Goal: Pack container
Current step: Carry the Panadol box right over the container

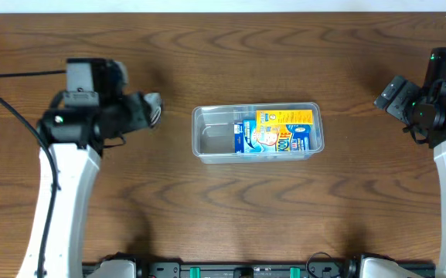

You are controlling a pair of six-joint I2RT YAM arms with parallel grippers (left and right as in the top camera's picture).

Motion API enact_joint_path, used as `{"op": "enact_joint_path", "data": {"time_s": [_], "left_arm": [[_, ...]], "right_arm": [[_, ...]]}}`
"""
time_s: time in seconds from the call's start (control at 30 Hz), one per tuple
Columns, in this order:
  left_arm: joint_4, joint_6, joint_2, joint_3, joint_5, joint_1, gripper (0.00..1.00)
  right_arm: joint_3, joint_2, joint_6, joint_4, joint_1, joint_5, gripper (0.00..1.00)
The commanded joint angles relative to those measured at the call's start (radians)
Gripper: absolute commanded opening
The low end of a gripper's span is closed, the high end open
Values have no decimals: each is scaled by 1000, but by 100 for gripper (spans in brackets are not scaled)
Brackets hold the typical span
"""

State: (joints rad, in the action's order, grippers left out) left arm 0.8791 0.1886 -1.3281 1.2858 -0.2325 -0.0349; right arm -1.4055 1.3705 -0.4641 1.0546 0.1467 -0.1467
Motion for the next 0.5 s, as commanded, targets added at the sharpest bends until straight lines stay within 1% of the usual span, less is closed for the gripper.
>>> {"op": "enact_joint_path", "data": {"time_s": [0.0,0.2,0.47], "left_arm": [[3,-85,55,20,-15,-82,50],[2,-169,115,20,-23,-265,50],[-9,-303,96,20,-23,-511,50]], "right_arm": [[-4,2,-14,2,5,-7,99],[-4,2,-14,2,5,-7,99],[-4,2,-14,2,5,-7,99]]}}
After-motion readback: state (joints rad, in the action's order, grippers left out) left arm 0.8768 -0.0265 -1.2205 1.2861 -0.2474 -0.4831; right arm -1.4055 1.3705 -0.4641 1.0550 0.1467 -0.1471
